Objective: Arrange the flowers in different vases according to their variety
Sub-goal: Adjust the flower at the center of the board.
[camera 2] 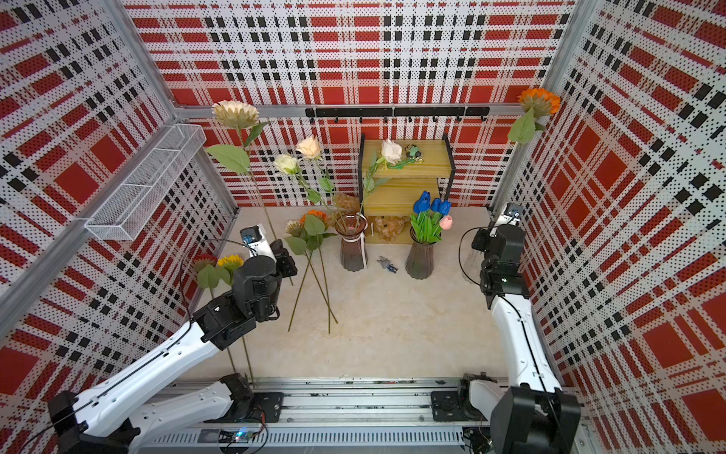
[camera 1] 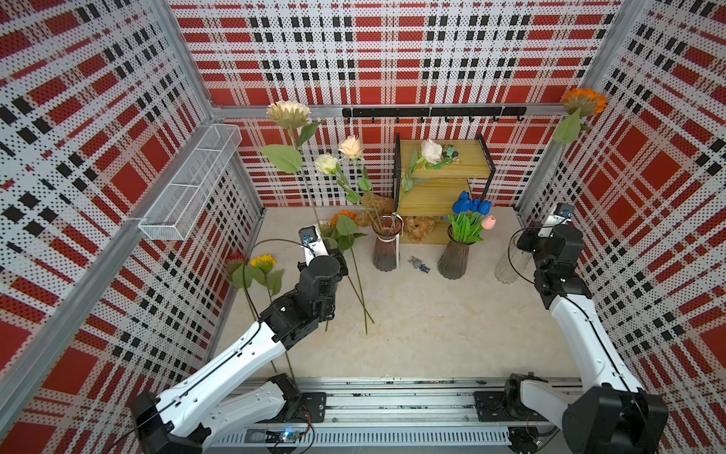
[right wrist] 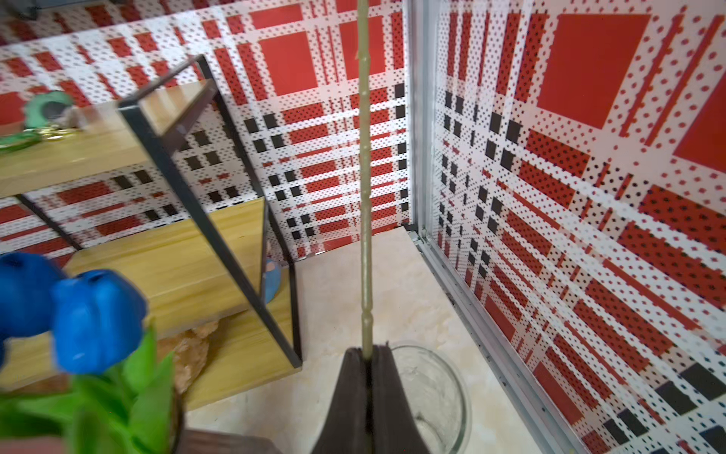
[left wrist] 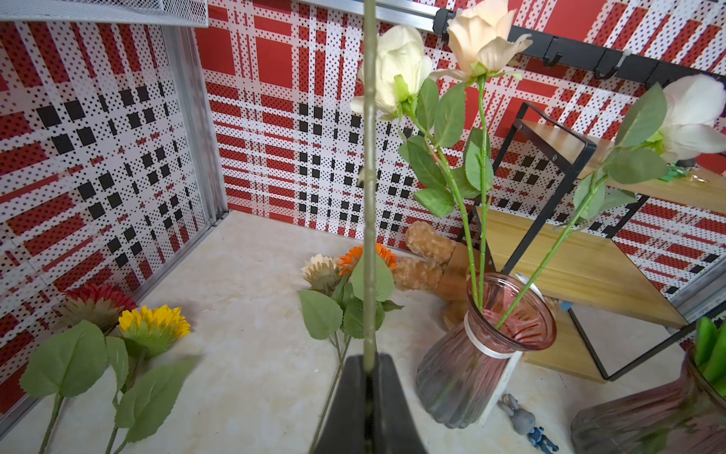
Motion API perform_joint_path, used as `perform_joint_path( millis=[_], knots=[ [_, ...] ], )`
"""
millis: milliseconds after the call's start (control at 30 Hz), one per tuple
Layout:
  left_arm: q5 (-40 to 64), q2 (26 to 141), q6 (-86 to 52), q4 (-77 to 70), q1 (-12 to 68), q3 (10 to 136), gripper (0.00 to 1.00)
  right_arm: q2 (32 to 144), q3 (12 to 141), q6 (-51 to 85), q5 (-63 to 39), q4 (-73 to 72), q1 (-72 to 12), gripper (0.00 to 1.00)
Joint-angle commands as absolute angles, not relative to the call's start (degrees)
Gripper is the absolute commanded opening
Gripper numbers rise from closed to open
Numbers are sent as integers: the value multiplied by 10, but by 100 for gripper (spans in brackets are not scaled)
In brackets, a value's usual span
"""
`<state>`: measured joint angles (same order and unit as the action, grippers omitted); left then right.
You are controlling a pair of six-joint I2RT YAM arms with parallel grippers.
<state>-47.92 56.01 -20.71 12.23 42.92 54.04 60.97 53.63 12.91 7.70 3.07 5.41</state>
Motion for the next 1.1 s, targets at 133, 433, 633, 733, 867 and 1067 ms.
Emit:
perform_joint_path(
  millis=[133,433,633,733,867,1067],
  knots=[
    [-420,563,-202,102,407,546,0,489,568,127,155,171,-113,0],
    [-351,515,-241,187,335,554,0,540,651,132,216,295,-402,0],
    [-349,487,-250,229,310,569,0,615,670,144,204,362,-522,0],
    [-349,488,-250,240,303,580,0,643,662,155,178,371,-553,0],
    [-345,495,-252,246,303,591,0,685,652,165,138,393,-577,0],
    [-352,494,-255,247,303,595,0,720,620,205,122,414,-612,0]
  ],
)
